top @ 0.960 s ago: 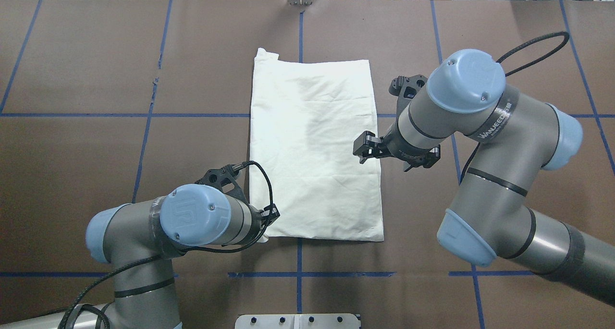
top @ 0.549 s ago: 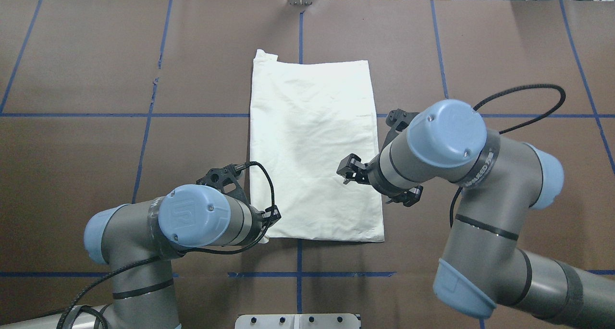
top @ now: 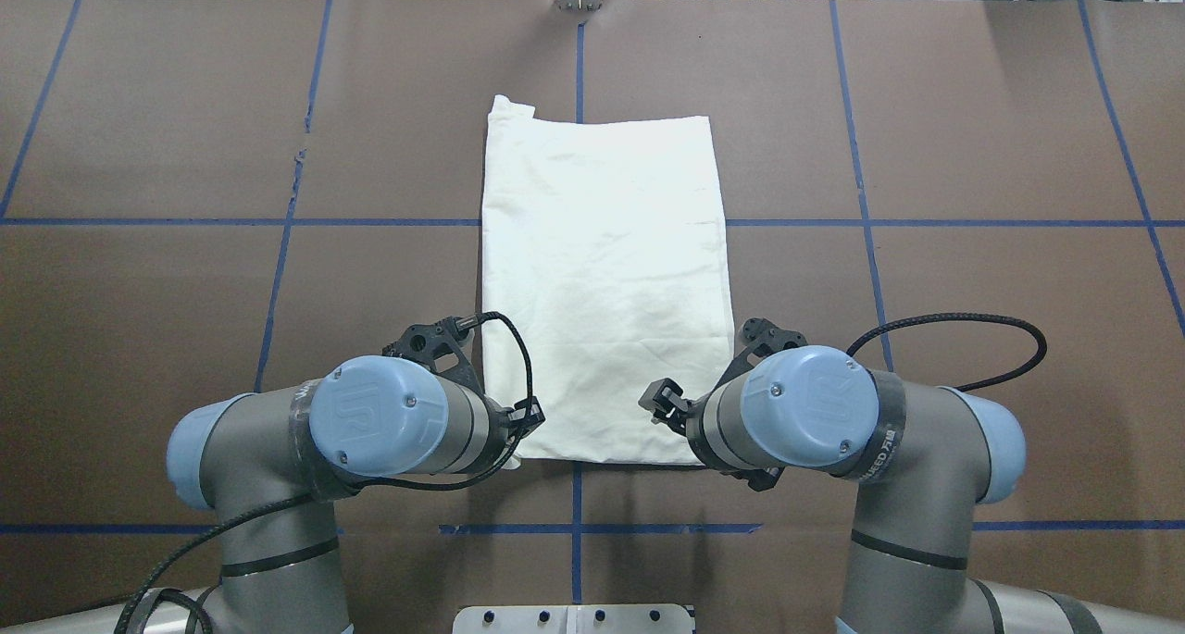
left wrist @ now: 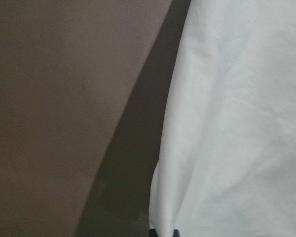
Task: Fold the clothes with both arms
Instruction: 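Grasp both near corners of the folded shirt with the left and right grippers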
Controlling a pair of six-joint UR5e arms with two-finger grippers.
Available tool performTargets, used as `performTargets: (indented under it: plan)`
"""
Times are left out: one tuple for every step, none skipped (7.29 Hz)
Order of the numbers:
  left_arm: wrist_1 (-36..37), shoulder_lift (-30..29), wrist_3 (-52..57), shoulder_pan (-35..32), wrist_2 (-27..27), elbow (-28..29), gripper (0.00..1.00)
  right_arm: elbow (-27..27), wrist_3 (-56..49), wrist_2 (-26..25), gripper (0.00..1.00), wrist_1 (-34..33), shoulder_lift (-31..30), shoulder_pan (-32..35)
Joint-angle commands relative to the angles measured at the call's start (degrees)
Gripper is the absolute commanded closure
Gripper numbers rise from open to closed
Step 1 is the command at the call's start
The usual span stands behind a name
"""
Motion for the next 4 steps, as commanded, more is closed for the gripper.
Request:
performTargets:
  plan:
    - [-0.13,-0.13,0.0,0.0,0.07,0.18,1.0,-3.42,1.8,-0.55,0.0,0.16,0.17,-0.91]
    - [-0.13,-0.22,0.0,0.0,0.07,0.18,1.0,-3.96,1.8,-0.73,0.0,0.08,-0.01,-0.83]
    - [-0.13,-0.22,0.0,0.18,0.07,0.18,1.0,-4.66,1.8,-0.73,0.0,-0.01,-0.09,-0.82]
    - [-0.04,-0.22,0.0,0.18,0.07,0.18,1.0,-4.84,1.71,-0.82,0.0,0.08,-0.18,-0.74]
